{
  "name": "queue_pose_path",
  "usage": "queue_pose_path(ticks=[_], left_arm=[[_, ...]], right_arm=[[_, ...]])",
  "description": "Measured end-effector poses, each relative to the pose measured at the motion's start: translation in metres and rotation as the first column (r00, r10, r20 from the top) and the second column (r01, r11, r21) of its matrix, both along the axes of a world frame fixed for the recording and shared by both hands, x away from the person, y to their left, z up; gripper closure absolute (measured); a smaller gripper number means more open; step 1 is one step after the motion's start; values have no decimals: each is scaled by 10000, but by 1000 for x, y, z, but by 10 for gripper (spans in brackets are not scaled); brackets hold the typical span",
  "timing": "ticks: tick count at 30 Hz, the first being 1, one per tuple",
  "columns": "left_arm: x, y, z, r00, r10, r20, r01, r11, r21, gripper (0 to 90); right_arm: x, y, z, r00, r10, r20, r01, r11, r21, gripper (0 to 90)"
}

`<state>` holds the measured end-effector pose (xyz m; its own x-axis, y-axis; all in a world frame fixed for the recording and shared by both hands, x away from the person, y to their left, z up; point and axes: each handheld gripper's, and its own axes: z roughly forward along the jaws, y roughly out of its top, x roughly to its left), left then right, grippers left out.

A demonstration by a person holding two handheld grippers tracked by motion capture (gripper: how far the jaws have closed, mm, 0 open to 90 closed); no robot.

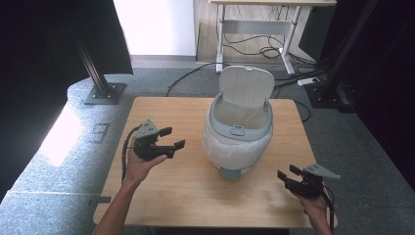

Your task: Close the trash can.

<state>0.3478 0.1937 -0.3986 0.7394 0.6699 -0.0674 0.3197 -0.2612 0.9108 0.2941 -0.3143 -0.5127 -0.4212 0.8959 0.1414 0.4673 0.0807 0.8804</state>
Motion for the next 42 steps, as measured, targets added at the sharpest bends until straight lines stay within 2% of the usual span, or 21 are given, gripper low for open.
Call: queue_pose_path(ticks=[3, 4, 6, 11, 17, 24, 32, 37, 42], left_arm=[[-3, 5, -9, 9999, 42, -137, -42, 10000, -15, 268], [-5, 6, -14, 9998, 60, -203, -61, 10000, -17, 268], [-7, 8, -20, 9996, 65, -270, -65, 10000, 8, 267], [-13, 8, -37, 9991, 108, -406, -96, 9995, 298, 263], [-17, 7, -52, 9980, 23, -640, 2, 9993, 382, 263], [-18, 7, -67, 9959, -10, -909, 51, 9989, 457, 263], [-20, 8, -76, 9944, 8, -1057, 46, 9987, 506, 262], [-20, 9, -79, 9938, -4, -1112, 61, 9987, 512, 263], [-19, 8, -84, 9924, -72, -1225, 131, 9988, 478, 262]], right_arm=[[3, -1, 17, 9992, 48, 407, -58, 9997, 225, 366], [6, -1, 30, 9979, 71, 649, -87, 9997, 245, 364], [8, -1, 34, 9974, 65, 719, -85, 9996, 273, 364], [16, 0, 65, 9920, 234, 1243, -334, 9963, 797, 361], [26, 3, 99, 9834, 442, 1759, -582, 9955, 754, 357], [53, 7, 141, 9760, 691, 2065, -838, 9945, 629, 352], [92, 25, 179, 9723, 1126, 2046, -1219, 9920, 335, 334], [115, 33, 188, 9756, 1250, 1805, -1328, 9906, 321, 329], [133, 37, 190, 9782, 1323, 1599, -1417, 9887, 487, 328]])
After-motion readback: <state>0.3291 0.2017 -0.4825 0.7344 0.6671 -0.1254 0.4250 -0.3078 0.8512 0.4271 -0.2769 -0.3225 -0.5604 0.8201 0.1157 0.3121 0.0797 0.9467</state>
